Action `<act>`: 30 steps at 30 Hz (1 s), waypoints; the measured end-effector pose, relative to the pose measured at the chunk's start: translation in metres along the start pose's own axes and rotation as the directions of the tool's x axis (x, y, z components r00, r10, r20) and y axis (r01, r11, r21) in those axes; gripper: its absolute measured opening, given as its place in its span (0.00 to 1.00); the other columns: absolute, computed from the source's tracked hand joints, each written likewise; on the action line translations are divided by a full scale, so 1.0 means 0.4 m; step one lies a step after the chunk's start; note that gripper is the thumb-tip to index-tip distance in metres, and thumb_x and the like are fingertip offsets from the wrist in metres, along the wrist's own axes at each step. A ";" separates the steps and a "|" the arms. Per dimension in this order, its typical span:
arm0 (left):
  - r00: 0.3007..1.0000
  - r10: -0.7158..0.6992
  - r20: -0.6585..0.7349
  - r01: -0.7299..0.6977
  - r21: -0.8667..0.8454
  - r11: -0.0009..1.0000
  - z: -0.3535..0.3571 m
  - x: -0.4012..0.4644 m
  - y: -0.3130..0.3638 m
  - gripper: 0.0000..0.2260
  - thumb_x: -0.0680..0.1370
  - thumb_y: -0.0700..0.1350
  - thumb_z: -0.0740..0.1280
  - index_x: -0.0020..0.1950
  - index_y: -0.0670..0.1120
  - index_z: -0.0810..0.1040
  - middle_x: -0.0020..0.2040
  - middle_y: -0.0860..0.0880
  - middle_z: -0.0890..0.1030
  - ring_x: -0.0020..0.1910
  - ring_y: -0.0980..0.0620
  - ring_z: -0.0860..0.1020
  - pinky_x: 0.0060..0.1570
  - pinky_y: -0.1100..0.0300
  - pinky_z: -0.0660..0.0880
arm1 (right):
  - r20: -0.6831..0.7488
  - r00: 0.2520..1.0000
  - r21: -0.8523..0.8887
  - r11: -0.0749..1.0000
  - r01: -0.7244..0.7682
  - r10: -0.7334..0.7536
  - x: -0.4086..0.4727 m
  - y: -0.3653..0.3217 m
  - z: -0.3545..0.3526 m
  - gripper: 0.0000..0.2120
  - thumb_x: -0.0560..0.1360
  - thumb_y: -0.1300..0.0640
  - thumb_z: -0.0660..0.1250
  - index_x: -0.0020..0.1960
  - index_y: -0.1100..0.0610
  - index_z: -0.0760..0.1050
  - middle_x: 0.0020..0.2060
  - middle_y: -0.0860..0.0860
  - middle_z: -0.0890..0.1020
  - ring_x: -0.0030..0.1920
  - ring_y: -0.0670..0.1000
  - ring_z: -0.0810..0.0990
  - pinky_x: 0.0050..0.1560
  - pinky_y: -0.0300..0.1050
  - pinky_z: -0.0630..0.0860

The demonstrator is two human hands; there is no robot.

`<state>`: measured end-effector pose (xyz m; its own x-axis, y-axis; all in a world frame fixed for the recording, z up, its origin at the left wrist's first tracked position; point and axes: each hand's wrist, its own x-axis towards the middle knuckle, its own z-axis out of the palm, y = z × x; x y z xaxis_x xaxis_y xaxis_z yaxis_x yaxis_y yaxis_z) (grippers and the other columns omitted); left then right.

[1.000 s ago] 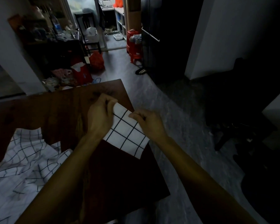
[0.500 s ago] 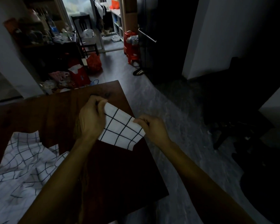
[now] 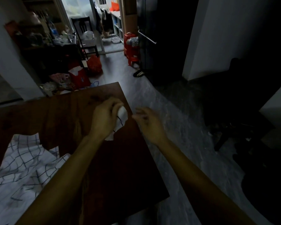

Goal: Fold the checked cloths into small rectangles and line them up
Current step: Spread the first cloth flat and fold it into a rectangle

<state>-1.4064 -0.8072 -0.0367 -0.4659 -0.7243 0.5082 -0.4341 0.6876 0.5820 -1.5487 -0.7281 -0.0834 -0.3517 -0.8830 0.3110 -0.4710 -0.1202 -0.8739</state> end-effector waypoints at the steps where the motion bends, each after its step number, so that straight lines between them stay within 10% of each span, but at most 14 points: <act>1: 0.999 0.008 0.033 -0.008 0.003 1.000 0.012 -0.006 0.007 0.09 0.77 0.39 0.60 0.48 0.36 0.78 0.44 0.38 0.81 0.44 0.45 0.77 0.45 0.60 0.70 | 0.042 0.999 -0.028 0.999 0.036 -0.035 0.013 -0.017 0.012 0.13 0.77 0.51 0.64 0.57 0.58 0.76 0.48 0.45 0.78 0.45 0.35 0.74 0.49 0.27 0.70; 6: 0.989 0.138 0.043 -0.134 -0.077 0.988 -0.012 -0.021 0.005 0.06 0.78 0.37 0.64 0.48 0.48 0.77 0.42 0.51 0.81 0.41 0.60 0.76 0.44 0.69 0.72 | 0.109 0.994 0.154 0.987 -0.050 0.033 0.024 -0.040 0.025 0.04 0.76 0.59 0.67 0.47 0.59 0.80 0.38 0.46 0.80 0.39 0.38 0.77 0.45 0.32 0.74; 13: 0.937 -0.345 0.048 0.339 -0.356 0.871 -0.006 -0.079 -0.011 0.11 0.74 0.46 0.70 0.56 0.49 0.75 0.44 0.58 0.77 0.43 0.68 0.76 0.38 0.78 0.70 | -0.098 0.969 0.431 0.887 -0.164 0.227 0.018 -0.025 0.012 0.15 0.77 0.61 0.66 0.42 0.75 0.72 0.39 0.72 0.76 0.38 0.52 0.74 0.41 0.46 0.74; 18: 0.898 -0.423 0.118 0.427 -0.464 0.776 0.038 -0.122 -0.050 0.12 0.76 0.45 0.67 0.47 0.35 0.75 0.42 0.35 0.78 0.41 0.43 0.78 0.43 0.48 0.78 | -0.111 0.944 0.487 0.845 -0.222 0.312 0.013 -0.020 0.017 0.18 0.77 0.56 0.65 0.45 0.74 0.70 0.38 0.67 0.76 0.38 0.55 0.74 0.43 0.53 0.76; 24: 0.921 -0.387 0.040 0.363 -0.446 0.818 0.043 -0.127 -0.025 0.15 0.77 0.42 0.65 0.33 0.42 0.65 0.29 0.47 0.65 0.28 0.58 0.66 0.30 0.68 0.68 | -0.046 0.932 0.481 0.826 -0.294 0.359 0.004 -0.024 0.005 0.07 0.78 0.58 0.65 0.41 0.57 0.76 0.36 0.51 0.81 0.35 0.43 0.80 0.37 0.37 0.79; 30: 0.897 -0.439 0.053 0.422 -0.403 0.812 0.056 -0.154 -0.042 0.11 0.77 0.43 0.66 0.34 0.43 0.73 0.31 0.46 0.75 0.32 0.58 0.73 0.36 0.66 0.72 | -0.089 0.921 0.472 0.831 -0.296 0.379 0.003 -0.029 0.009 0.12 0.78 0.57 0.65 0.42 0.67 0.75 0.36 0.61 0.78 0.38 0.53 0.77 0.44 0.54 0.79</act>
<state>-1.3877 -0.7730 -0.0919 -0.2683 -0.9489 0.1660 -0.2380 0.2323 0.9431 -1.5408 -0.7293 -0.0742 -0.5747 -0.8183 -0.0114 0.0946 -0.0526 -0.9941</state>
